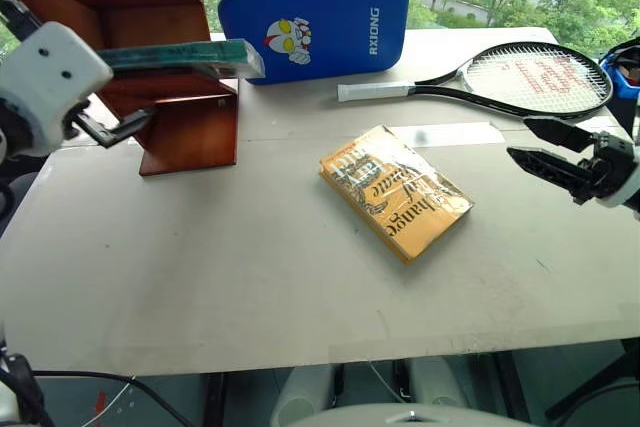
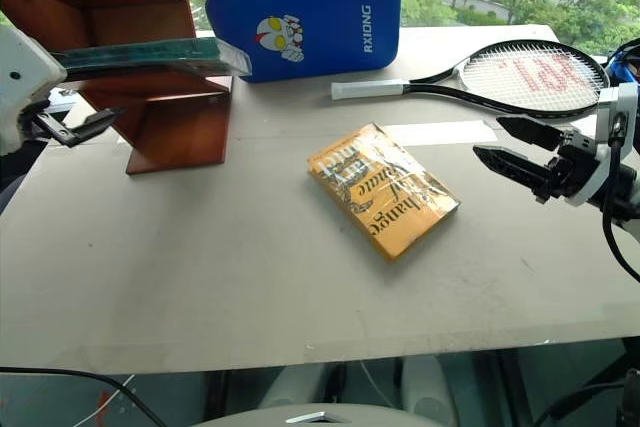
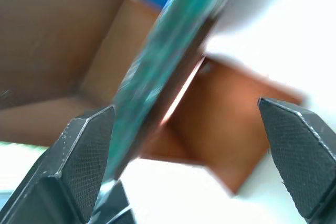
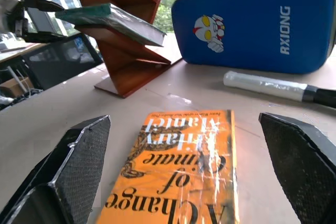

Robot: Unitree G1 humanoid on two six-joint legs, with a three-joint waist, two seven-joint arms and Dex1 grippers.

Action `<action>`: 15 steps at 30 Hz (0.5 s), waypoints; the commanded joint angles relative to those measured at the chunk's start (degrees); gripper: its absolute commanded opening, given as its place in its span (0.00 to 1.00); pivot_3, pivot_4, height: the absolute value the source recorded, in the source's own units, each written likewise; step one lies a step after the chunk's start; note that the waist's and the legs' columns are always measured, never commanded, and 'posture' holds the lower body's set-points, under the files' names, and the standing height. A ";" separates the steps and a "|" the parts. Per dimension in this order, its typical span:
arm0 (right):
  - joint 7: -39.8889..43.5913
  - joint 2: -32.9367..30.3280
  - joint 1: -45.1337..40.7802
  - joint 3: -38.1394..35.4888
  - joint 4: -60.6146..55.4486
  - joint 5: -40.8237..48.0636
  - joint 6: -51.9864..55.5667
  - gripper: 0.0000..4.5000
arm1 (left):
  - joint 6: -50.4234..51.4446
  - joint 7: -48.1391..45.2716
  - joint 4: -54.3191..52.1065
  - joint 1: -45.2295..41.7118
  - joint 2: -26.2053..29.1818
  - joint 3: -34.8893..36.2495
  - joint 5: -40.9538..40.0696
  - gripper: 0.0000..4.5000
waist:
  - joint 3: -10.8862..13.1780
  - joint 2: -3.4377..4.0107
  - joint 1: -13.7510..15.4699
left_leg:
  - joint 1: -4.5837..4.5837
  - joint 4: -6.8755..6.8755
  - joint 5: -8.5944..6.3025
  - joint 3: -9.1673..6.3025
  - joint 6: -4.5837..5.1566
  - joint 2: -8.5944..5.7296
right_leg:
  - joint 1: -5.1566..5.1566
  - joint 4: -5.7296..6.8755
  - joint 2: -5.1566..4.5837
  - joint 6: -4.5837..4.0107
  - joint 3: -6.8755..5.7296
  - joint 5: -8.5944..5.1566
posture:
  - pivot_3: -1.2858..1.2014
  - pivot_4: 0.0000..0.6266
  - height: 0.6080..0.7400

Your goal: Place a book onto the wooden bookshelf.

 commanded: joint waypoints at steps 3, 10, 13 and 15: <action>2.82 0.47 9.18 -1.92 -1.86 -5.74 -7.28 1.00 | 11.10 -0.23 -12.08 7.83 -11.60 3.39 -18.33 1.00 | -0.01 0.01 -0.13 | 0.08 0.00 0.00 0.01 0.00 0.01 | 0.11 -0.08 0.01 0.00 0.04 0.00 | 0.52 0.24 1.00; 2.53 7.93 20.48 2.08 2.74 -20.46 -26.30 1.00 | 2.24 12.16 -14.60 24.13 -30.98 -10.07 -16.22 1.00 | -0.07 0.00 0.10 | 0.41 -0.05 -0.01 0.06 -0.01 0.02 | 0.41 -0.14 0.03 0.00 0.14 0.01 | 0.52 0.24 1.00; 2.73 10.19 22.45 3.63 6.08 -24.17 -32.54 1.00 | -7.25 15.55 -11.09 30.98 -34.97 -15.29 -10.78 1.00 | -0.11 0.07 0.17 | 0.71 -0.21 -0.01 0.19 -0.02 0.01 | 0.56 -0.16 0.04 -0.01 0.34 0.01 | 0.52 0.24 1.00; 3.28 10.74 22.04 4.41 8.27 -25.10 -34.57 1.00 | -11.39 17.20 -8.79 33.74 -36.33 -16.88 -8.72 1.00 | -0.11 0.07 0.21 | 0.99 -0.33 -0.01 0.30 -0.02 0.02 | 0.71 -0.18 0.06 -0.01 0.46 0.00 | 0.52 0.24 1.00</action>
